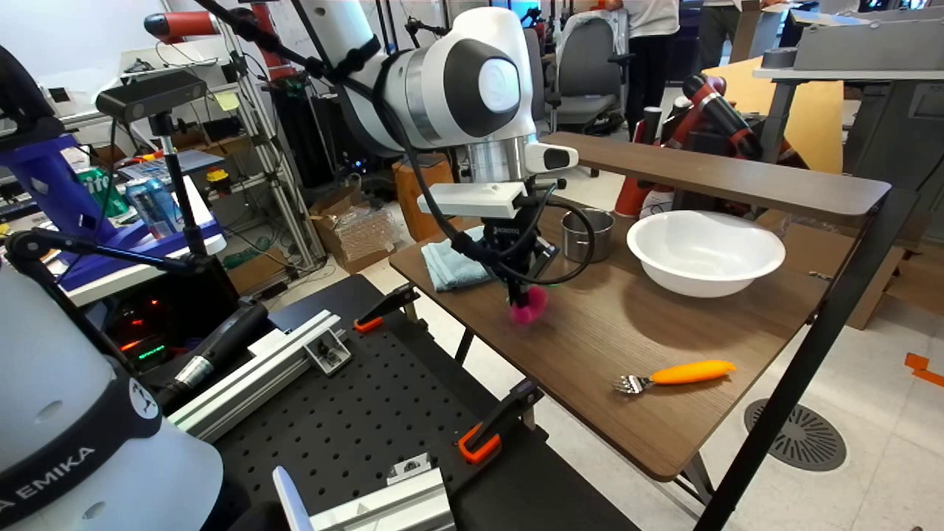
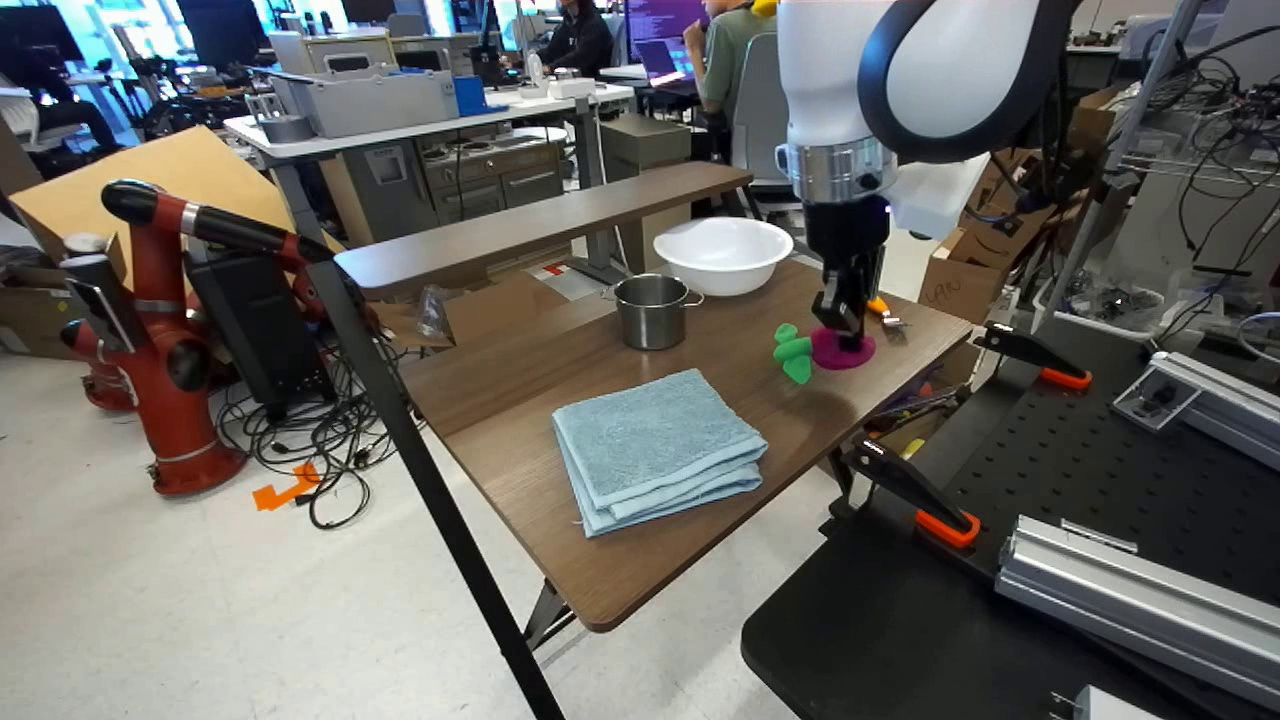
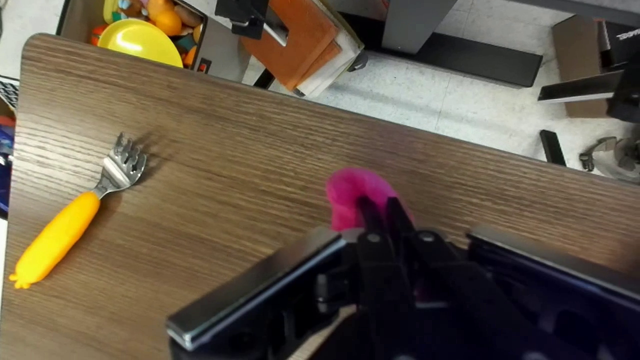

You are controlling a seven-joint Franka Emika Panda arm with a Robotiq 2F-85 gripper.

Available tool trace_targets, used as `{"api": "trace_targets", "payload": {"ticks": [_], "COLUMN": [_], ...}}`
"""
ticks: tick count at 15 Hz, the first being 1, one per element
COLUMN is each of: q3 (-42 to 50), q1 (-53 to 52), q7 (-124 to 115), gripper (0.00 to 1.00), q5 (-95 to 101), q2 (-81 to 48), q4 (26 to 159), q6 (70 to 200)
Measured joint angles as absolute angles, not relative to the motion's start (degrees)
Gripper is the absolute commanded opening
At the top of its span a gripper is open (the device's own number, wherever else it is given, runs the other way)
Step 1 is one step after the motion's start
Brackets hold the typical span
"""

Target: Remove the beetroot plushie from the white bowl and put it on the table

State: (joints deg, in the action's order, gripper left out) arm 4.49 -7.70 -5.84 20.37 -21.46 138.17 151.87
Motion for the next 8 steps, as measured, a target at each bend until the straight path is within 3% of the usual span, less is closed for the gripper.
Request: {"api": "trace_targets", "payload": {"ticks": [8], "q3": [4.7], "q1": [-7.6], "q7": [-4.7], "gripper": [0.01], "q5": [20.4], "q2": [-23.0], "q4": [137.8], "q6": [153.9]}}
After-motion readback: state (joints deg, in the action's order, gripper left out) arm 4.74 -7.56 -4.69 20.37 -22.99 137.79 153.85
